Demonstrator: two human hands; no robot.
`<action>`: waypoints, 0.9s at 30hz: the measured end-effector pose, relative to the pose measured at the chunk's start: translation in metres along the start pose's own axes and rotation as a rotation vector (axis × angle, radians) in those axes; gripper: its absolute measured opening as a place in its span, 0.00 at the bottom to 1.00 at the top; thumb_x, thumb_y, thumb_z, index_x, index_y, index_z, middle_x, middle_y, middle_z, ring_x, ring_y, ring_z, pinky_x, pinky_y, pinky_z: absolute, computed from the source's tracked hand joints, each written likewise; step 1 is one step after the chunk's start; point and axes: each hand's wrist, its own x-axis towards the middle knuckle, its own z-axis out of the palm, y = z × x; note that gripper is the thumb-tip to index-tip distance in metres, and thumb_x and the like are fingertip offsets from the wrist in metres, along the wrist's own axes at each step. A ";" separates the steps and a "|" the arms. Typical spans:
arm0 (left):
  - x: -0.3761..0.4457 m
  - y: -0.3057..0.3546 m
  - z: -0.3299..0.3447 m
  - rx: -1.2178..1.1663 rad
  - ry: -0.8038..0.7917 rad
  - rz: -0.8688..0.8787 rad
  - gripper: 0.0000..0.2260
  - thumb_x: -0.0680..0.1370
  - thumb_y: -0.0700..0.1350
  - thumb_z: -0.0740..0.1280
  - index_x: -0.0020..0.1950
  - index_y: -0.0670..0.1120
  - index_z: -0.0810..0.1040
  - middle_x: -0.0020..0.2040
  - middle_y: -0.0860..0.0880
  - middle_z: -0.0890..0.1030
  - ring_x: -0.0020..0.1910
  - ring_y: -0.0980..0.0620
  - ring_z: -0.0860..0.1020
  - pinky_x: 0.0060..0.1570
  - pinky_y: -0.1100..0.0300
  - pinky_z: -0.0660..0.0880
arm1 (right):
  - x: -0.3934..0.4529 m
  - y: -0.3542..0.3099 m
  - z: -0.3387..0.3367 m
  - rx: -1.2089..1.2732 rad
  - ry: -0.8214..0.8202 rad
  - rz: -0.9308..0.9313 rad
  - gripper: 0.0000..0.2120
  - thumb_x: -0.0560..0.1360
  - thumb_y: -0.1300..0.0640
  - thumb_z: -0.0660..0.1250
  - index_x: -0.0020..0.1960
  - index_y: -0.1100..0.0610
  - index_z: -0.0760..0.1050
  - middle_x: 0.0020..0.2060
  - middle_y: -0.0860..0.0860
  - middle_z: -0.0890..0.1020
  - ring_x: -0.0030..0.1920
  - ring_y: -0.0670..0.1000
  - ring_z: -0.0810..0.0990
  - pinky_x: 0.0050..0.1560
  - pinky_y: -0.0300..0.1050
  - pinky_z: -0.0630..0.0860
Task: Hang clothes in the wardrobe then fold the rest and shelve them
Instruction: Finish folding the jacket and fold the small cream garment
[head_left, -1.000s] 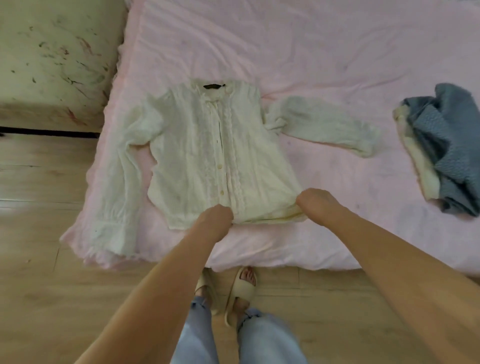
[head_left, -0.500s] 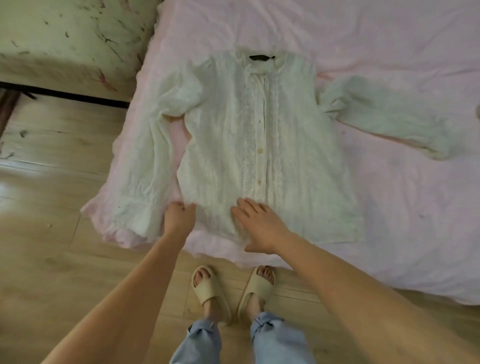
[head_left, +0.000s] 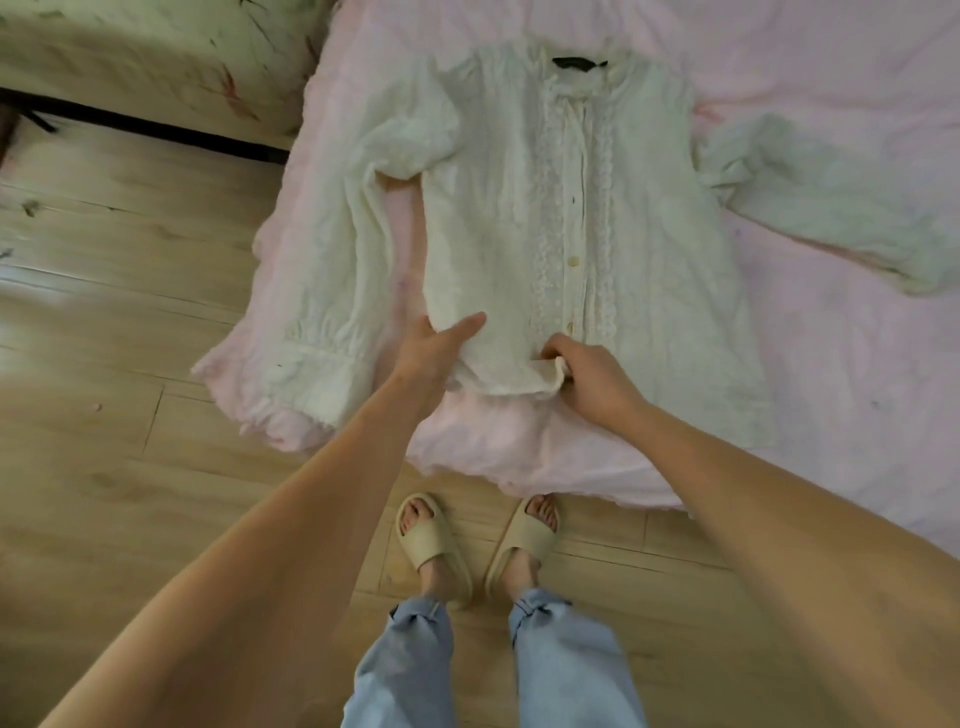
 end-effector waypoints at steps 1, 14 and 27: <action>-0.003 0.004 0.000 0.008 0.031 -0.010 0.13 0.74 0.42 0.73 0.52 0.56 0.73 0.49 0.53 0.80 0.49 0.51 0.80 0.52 0.52 0.78 | 0.000 0.000 -0.005 0.021 -0.031 0.012 0.12 0.75 0.67 0.61 0.56 0.58 0.74 0.45 0.56 0.81 0.45 0.56 0.79 0.45 0.48 0.75; 0.001 -0.021 -0.059 1.820 -0.178 0.534 0.27 0.82 0.48 0.57 0.79 0.49 0.50 0.79 0.49 0.49 0.78 0.47 0.51 0.74 0.50 0.55 | 0.000 -0.029 0.014 -0.481 -0.203 -0.128 0.30 0.82 0.48 0.53 0.79 0.54 0.44 0.78 0.52 0.43 0.78 0.52 0.44 0.76 0.49 0.46; 0.046 0.099 -0.062 1.255 0.179 0.548 0.10 0.81 0.47 0.59 0.56 0.48 0.78 0.54 0.51 0.79 0.52 0.51 0.77 0.46 0.56 0.73 | 0.073 -0.087 -0.026 -0.114 0.123 -0.033 0.11 0.81 0.57 0.57 0.50 0.60 0.77 0.42 0.52 0.80 0.42 0.53 0.79 0.44 0.50 0.77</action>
